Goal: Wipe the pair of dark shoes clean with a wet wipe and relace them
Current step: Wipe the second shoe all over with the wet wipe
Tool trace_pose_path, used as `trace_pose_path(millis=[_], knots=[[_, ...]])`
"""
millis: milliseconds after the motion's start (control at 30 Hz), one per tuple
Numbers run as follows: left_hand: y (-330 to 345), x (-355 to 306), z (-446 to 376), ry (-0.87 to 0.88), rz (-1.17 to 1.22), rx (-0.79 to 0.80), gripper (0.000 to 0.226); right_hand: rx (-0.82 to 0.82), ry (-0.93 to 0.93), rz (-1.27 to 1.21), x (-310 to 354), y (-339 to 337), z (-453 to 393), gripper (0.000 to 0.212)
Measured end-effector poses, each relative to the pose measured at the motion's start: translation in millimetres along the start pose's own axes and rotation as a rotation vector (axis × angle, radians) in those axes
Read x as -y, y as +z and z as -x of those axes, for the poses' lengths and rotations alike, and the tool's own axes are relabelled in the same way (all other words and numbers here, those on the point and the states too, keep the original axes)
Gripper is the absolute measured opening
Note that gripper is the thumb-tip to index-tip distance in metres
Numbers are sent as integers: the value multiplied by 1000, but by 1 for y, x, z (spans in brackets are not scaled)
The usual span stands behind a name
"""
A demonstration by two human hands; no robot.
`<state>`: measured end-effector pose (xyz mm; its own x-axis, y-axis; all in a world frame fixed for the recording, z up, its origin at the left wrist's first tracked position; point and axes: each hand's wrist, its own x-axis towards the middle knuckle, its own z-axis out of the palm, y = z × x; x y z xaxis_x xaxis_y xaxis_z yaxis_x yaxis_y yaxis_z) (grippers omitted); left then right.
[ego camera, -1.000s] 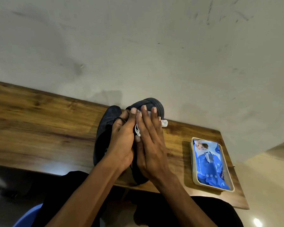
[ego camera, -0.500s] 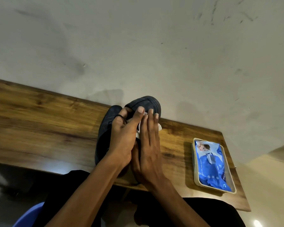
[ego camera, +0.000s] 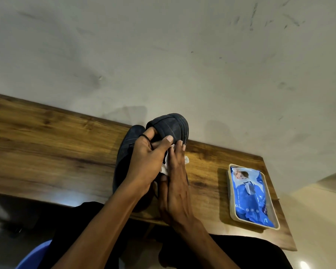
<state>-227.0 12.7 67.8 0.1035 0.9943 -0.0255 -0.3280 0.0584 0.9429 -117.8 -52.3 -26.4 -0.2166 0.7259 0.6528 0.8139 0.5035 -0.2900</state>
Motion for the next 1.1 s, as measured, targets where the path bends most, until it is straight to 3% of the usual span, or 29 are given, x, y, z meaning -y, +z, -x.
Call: trace_pose_path(millis=[100, 133, 167, 267, 300, 433, 533, 733, 900, 1100], knots=[[-1, -1, 0, -12, 21, -13, 21, -48, 99, -125, -16, 12, -13, 113], [-2, -1, 1, -17, 23, -8, 22, -61, 95, -129, -16, 13, -18, 116], [-2, -1, 2, -23, 19, 2, 23, -71, 77, -130, -14, 12, -24, 106], [-1, 0, 5, -38, 15, 43, 25, -189, 54, 32, -22, -5, -47, 45], [-1, 0, 6, -42, 12, 56, 28, -224, 84, 80, -23, -11, -55, 43], [0, -2, 8, -2, -22, 93, 27, -319, 210, 174, -37, -22, -75, 46], [3, -3, 9, 30, -43, 121, 29, -335, 177, 99, -33, -29, -83, 44], [6, -1, 9, 56, -67, 128, 36, -85, -32, -66, -25, -34, -81, 46], [6, -2, 12, 74, -114, 149, 35, -117, 164, -94, -37, -40, -85, 50], [0, -4, 10, 69, -131, 122, 31, -4, -65, -79, -29, -40, -82, 47]])
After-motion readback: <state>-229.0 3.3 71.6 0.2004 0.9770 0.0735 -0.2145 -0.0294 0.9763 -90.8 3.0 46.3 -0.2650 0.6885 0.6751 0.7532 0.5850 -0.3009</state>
